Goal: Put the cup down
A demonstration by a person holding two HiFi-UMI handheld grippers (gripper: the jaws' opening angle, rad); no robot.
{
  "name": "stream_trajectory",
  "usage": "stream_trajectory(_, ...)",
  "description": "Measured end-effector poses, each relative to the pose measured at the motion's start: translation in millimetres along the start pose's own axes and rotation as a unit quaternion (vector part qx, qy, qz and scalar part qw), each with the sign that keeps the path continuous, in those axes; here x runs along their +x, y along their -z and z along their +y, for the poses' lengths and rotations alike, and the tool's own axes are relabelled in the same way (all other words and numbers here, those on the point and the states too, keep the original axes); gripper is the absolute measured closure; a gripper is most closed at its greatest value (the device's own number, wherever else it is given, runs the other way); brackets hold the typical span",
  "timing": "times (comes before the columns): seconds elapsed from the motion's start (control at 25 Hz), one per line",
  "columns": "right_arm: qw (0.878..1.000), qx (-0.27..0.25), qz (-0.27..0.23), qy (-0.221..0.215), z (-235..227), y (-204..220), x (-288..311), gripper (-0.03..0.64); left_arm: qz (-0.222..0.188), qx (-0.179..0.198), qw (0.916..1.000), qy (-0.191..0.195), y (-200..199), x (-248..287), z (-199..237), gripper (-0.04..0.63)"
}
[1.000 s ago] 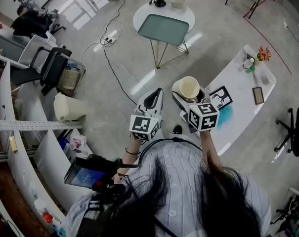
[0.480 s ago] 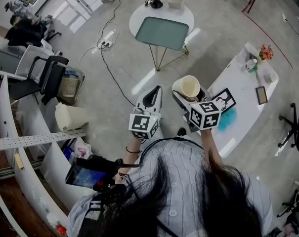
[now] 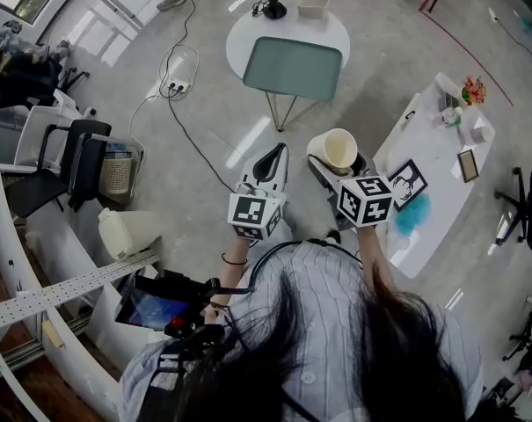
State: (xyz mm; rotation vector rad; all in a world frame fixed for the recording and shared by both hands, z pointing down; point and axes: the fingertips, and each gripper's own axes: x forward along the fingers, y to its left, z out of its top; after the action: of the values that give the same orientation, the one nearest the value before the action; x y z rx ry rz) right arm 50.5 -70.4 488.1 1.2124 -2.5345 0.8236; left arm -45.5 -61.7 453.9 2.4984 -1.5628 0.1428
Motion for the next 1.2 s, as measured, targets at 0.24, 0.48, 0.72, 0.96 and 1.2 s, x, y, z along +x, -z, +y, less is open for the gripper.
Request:
stream_trajectory(0.24, 1.0, 0.004, -0.001, 0.023, 17, -13, 41, 0.218, 0.0, 0.0, 0.9996, 0.028, -8, 12, 47, 0.577)
stream_trajectory(0.48, 0.999, 0.01, -0.008, 0.044, 39, -20, 77, 0.218, -0.001, -0.001, 0.9988, 0.05, -11, 12, 92, 0.577)
stream_trajectory(0.72, 0.998, 0.008, -0.001, 0.054, 54, -16, 96, 0.218, 0.006, -0.011, 0.9982, 0.059, -4, 9, 118, 0.577)
stream_trajectory(0.96, 0.998, 0.011, 0.01, 0.065, 55, -14, 102, 0.218, 0.006, -0.02, 0.9974, 0.069, -1, 10, 126, 0.577)
stream_trajectory(1.2, 0.997, 0.016, 0.019, 0.07, 49, -13, 113, 0.218, 0.014, -0.027, 0.9969, 0.073, 4, 12, 130, 0.577)
